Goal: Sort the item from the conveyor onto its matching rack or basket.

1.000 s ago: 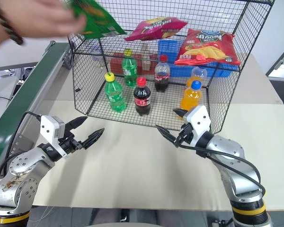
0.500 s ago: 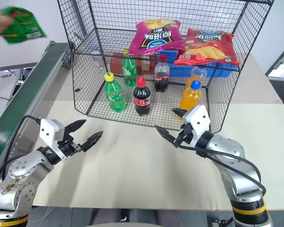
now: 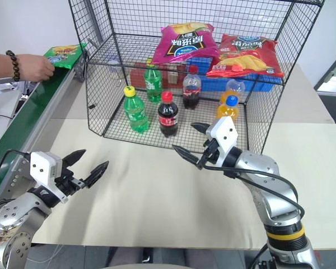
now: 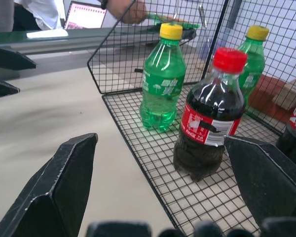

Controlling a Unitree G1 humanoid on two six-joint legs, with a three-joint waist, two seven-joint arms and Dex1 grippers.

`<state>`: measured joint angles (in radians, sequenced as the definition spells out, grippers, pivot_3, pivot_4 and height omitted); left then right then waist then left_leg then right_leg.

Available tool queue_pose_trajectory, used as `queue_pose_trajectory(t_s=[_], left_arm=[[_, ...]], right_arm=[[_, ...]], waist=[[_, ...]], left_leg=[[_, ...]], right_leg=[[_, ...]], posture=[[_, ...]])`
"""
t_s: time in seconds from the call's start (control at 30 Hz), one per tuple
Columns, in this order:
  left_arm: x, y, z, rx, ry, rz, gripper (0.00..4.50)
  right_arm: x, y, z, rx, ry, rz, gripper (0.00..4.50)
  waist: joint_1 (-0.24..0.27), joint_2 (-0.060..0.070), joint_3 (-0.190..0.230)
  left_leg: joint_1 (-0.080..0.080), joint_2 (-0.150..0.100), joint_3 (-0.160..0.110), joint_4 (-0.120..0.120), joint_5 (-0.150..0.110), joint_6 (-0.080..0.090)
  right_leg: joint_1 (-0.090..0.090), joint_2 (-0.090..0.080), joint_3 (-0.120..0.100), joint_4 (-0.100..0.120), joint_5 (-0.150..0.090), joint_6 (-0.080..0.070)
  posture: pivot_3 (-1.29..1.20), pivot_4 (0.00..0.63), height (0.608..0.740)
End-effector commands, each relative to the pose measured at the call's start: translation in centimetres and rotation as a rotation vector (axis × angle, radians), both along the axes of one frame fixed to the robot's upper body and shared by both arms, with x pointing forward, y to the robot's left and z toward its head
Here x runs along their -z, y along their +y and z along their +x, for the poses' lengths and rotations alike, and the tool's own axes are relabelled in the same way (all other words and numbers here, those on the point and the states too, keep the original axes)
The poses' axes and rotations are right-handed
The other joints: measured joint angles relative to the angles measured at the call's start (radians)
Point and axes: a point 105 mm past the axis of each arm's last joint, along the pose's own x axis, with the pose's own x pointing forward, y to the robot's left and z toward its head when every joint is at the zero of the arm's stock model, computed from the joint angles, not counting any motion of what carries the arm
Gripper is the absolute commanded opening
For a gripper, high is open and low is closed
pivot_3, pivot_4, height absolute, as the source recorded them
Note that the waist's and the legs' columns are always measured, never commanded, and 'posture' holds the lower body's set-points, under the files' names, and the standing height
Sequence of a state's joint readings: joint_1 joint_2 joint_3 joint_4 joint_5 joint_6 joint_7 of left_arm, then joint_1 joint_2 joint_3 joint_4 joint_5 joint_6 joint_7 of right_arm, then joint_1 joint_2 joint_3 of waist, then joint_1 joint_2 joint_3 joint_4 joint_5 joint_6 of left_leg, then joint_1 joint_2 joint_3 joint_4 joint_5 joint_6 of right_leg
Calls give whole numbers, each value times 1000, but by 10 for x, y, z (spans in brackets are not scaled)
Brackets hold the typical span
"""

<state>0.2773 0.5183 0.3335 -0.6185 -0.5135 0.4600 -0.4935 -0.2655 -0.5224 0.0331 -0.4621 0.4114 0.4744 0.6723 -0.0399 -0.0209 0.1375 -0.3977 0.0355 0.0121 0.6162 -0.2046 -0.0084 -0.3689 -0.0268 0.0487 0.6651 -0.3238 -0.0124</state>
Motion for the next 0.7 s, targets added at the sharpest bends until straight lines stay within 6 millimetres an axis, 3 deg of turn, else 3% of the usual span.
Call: queue_pose_trajectory(t_s=[0.03, 0.3, 0.43, 0.53, 0.7], left_arm=[[-10, -2, -6, -1, -38, 13, 4465], [-28, 19, -10, -89, -65, -1, 4465], [-51, 42, -11, -233, -126, -173, 4465], [-59, 55, -14, -309, -134, -293, 4465], [-71, 94, -24, -501, -163, -532, 4465]], right_arm=[[-10, 8, -4, -66, -19, -7, 4500], [-32, 26, -5, -223, -3, -17, 4500], [-51, 40, -7, -321, -8, 1, 4500], [-59, 49, -8, -364, -10, 17, 4500], [-67, 61, -14, -447, -17, 27, 4500]], waist=[[0, 0, 0], [-2, 0, 0], [-1, 0, 0], [0, 0, 0], [-1, 0, 0]], left_leg=[[0, 0, 0, 0, 0, 0], [0, 0, 0, 0, 0, 0], [0, 1, -1, 0, 0, 0], [0, 1, -2, 1, 0, 0], [-1, 1, -4, 2, 0, 0]], right_leg=[[0, 0, 0, 0, 0, 0], [0, 0, 0, 0, 0, 0], [0, 0, -1, 0, 0, 0], [0, -1, -1, 0, 0, 0], [0, -5, -2, 1, 0, 0]], posture=[[0, 150, 740], [0, 150, 740], [0, 150, 740], [0, 150, 740], [0, 150, 740]])
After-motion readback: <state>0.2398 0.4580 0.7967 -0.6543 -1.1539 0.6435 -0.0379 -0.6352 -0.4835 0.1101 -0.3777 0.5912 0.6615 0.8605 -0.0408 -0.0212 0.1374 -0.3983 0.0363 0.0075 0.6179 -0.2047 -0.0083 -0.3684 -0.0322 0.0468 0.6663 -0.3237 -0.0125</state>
